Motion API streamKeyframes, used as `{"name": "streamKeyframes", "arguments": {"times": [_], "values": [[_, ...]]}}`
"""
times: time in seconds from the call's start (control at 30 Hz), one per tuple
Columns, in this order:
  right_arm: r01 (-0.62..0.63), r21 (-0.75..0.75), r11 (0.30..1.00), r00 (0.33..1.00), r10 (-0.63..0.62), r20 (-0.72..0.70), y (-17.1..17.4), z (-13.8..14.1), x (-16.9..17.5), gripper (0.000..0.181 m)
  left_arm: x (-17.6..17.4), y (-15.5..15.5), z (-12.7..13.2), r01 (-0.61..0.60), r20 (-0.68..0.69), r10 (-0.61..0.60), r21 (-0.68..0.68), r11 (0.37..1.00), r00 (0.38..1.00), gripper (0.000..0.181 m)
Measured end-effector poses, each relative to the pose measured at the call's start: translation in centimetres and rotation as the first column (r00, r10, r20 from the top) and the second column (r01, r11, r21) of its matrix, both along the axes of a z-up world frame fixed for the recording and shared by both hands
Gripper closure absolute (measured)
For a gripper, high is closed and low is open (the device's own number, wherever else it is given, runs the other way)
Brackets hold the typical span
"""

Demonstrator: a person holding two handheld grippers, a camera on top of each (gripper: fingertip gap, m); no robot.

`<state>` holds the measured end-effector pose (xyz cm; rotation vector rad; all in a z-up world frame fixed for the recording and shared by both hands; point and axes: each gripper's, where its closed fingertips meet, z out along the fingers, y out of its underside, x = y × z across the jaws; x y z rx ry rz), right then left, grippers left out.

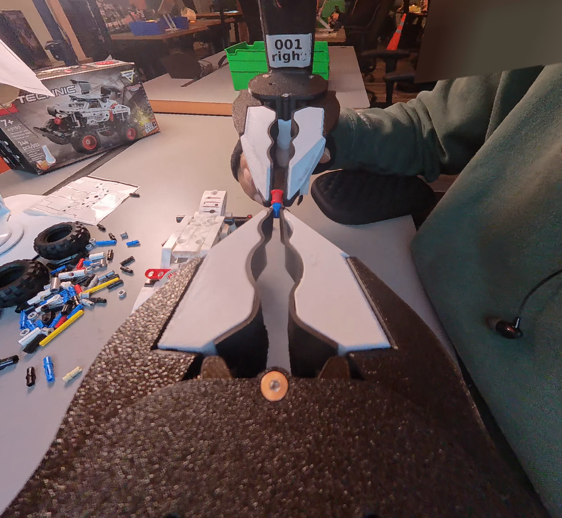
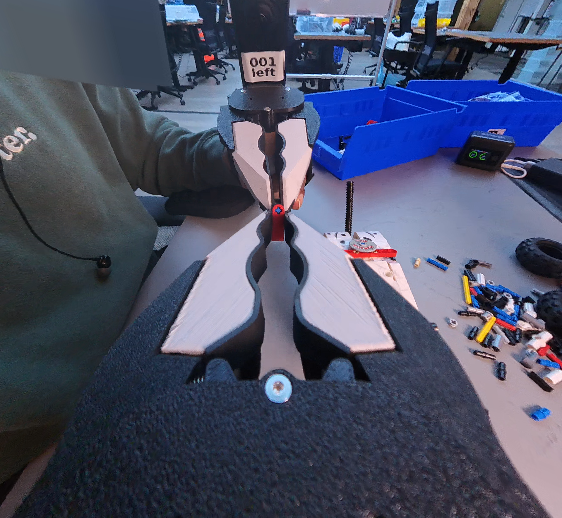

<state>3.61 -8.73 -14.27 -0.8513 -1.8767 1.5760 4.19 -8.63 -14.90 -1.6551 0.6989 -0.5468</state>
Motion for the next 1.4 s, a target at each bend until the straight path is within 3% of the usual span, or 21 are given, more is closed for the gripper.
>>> {"name": "streamKeyframes", "arguments": {"times": [0.27, 0.33, 0.4, 0.53, 0.63, 0.7, 0.77, 0.93, 1.07, 1.17, 1.23, 1.33, 1.4], "values": [[-0.059, -0.207, 0.977, 0.991, 0.033, -0.127, -0.1, 2.6, 0.1, 0.176, -0.2, -0.4, 2.0, 0.025, 0.115, -0.028, 0.023, 0.999, 0.993, 0.178], [-0.065, -0.442, 0.895, 0.967, -0.054, -0.25, 4.3, 7.5, 1.7, 0.178, -2.5, -0.3, 1.8, -0.049, 0.133, 0.046, 0.015, 0.999, 0.99, 0.178], [0.034, -0.379, 0.925, 0.94, -0.159, -0.303, 6.9, 8.5, 2.6, 0.177, -4.4, -1.1, 2.0, -0.077, 0.19, 0.075, 0.008, 0.997, 0.979, 0.179], [0.133, -0.313, 0.94, 0.945, -0.216, -0.246, 7.2, 6.7, 1.3, 0.176, -6.5, 1.2, 2.0, -0.205, 0.103, 0.204, 0.004, 0.979, 0.974, 0.179], [0.177, -0.307, 0.935, 0.947, -0.247, -0.207, 8.6, 5.9, 0.9, 0.175, -10.5, 4.3, 0.3, -0.383, -0.065, 0.38, -0.042, 0.923, 0.923, 0.178], [0.185, -0.31, 0.933, 0.953, -0.247, -0.177, 8.8, 5.0, 0.6, 0.175, -13.3, 6.8, -2.2, -0.467, -0.235, 0.436, -0.099, 0.879, 0.869, 0.177], [0.21, -0.279, 0.937, 0.954, -0.258, -0.15, 8.8, 3.9, 0.2, 0.175, -14.9, 9.1, -5.1, -0.48, -0.372, 0.398, -0.159, 0.863, 0.839, 0.177], [0.242, -0.251, 0.937, 0.954, -0.277, -0.117, 9.1, 2.7, 0.0, 0.175, -16.2, 13.0, -10.9, -0.458, -0.495, 0.284, -0.274, 0.846, 0.821, 0.176], [0.262, -0.26, 0.93, 0.95, -0.295, -0.1, 10.0, 2.2, 0.0, 0.174, -16.2, 13.5, -12.1, -0.463, -0.527, 0.275, -0.266, 0.845, 0.804, 0.163], [0.254, -0.292, 0.922, 0.954, -0.288, -0.078, 10.1, 1.8, -0.2, 0.175, -16.2, 13.5, -10.9, -0.466, -0.477, 0.314, -0.243, 0.851, 0.821, 0.155], [0.243, -0.298, 0.923, 0.956, -0.279, -0.086, 9.9, 1.8, -0.1, 0.174, -15.5, 13.3, -8.5, -0.438, -0.358, 0.341, -0.237, 0.867, 0.869, 0.154], [0.206, -0.325, 0.923, 0.959, -0.256, -0.118, 8.9, 2.7, 0.1, 0.174, -11.2, 11.7, -2.2, -0.223, -0.025, 0.224, -0.258, 0.94, 0.974, 0.15], [0.164, -0.393, 0.905, 0.965, -0.23, -0.127, 8.2, 3.7, 0.2, 0.175, -7.5, 9.4, 1.6, -0.041, 0.121, 0.068, -0.215, 0.976, 0.99, 0.148]]}}
